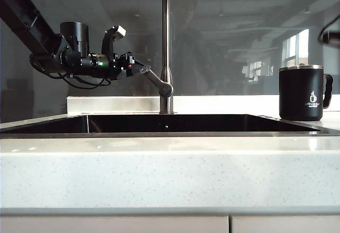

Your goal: Pick up the mug next to the sink, go to the faucet to get some water, pour the water into the sink, and finally put the mug back to its place.

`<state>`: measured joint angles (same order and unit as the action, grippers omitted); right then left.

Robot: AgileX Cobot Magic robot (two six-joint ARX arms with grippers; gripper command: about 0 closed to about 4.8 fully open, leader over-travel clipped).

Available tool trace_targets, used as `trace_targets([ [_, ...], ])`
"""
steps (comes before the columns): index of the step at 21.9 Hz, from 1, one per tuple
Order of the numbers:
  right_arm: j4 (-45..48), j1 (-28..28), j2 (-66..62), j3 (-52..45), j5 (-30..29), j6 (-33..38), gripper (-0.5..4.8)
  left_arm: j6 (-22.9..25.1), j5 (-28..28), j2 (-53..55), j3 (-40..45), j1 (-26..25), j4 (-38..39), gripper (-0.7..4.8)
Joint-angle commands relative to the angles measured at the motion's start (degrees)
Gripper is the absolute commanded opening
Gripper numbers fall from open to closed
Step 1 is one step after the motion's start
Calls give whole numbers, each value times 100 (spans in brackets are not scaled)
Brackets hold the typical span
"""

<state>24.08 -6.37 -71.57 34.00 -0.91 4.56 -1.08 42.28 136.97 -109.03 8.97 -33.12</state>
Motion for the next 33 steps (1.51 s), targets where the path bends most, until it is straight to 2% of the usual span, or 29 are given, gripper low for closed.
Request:
trace_targets([
  [1,-577,13,546,7,-400,238,-8,2,37,-42,-31,0,4,301],
  [5,-942,70,1165,9,-935,649,-8,2,33,-42,-28,0,7,301],
  [7,-1014,68,1519,9,-1613,682,-8,2,33,-42,-28,0,7,301],
  [8,-1010,68,1578,9,-1718,682,-8,2,28,-42,-28,0,9,301],
  [15,-1054,57,1611,9,-1720,682,-8,2,17,-42,-28,0,9,301],
  [19,-1147,142,1624,9,-1672,551,-8,2,17,-42,-24,0,9,301],
  [22,-1473,138,1738,7,-1119,553,-8,2,20,-42,-20,2,9,301],
  [25,-1657,136,2039,-96,-817,553,-8,2,17,-42,-17,0,9,301],
  [29,-1268,55,2944,-833,-396,553,-8,2,17,-42,-17,0,9,301],
  [31,-815,-42,3888,-1705,-369,553,-8,2,15,-42,-17,0,9,301],
  [33,-811,-42,4446,-2105,-343,553,-8,0,17,-42,-17,0,4,301],
])
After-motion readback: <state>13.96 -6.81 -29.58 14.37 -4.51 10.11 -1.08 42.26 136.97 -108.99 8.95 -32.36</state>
